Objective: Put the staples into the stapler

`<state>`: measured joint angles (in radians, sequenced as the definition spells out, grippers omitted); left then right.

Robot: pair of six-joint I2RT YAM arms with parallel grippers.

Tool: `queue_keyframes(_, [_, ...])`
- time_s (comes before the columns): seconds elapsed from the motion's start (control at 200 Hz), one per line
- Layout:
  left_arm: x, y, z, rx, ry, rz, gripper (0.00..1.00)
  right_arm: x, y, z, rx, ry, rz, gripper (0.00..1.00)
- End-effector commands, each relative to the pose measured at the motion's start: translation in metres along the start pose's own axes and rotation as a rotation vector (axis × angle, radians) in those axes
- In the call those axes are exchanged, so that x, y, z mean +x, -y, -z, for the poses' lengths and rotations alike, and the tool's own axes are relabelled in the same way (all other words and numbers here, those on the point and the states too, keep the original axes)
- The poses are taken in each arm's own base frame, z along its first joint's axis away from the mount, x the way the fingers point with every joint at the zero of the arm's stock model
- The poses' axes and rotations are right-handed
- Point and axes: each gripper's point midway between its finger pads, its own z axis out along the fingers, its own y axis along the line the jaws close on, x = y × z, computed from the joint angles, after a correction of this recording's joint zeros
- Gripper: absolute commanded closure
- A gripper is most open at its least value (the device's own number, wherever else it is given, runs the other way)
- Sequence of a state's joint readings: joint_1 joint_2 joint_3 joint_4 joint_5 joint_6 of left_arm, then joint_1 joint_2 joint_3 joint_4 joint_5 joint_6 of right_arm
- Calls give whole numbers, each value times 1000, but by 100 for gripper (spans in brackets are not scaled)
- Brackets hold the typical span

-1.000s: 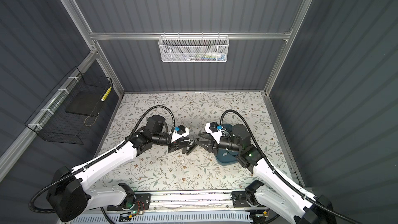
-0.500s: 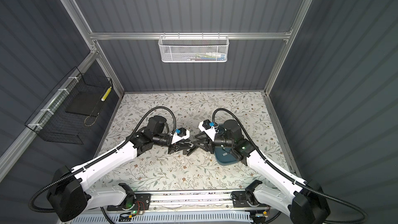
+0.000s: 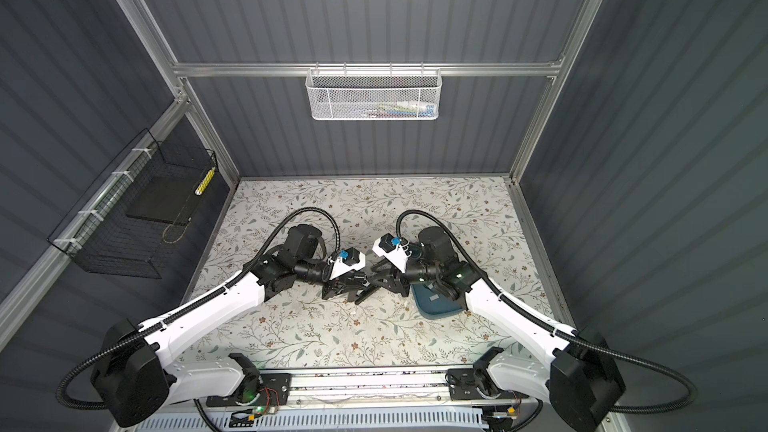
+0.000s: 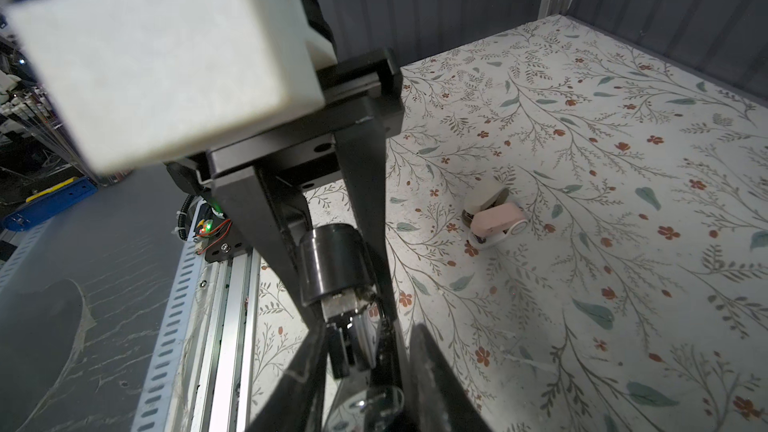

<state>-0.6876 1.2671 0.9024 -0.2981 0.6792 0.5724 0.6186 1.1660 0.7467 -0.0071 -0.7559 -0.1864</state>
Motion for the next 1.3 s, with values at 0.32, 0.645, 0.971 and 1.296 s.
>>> queue_keyframes(0.32, [-55,4,26,-20,157,-111,100,34,-7,-9,-57,-102,-26,69])
queue_keyframes(0.645, [-57,3,31,-52,158,-119,100,44,-4,-11,-21,-151,-28,63])
queue_keyframes(0.971, [-57,2,34,-72,162,-123,100,55,-4,-12,-15,-193,-29,59])
queue_keyframes(1.296, [-62,5,36,-54,187,-123,100,53,-15,-18,-60,-170,-4,59])
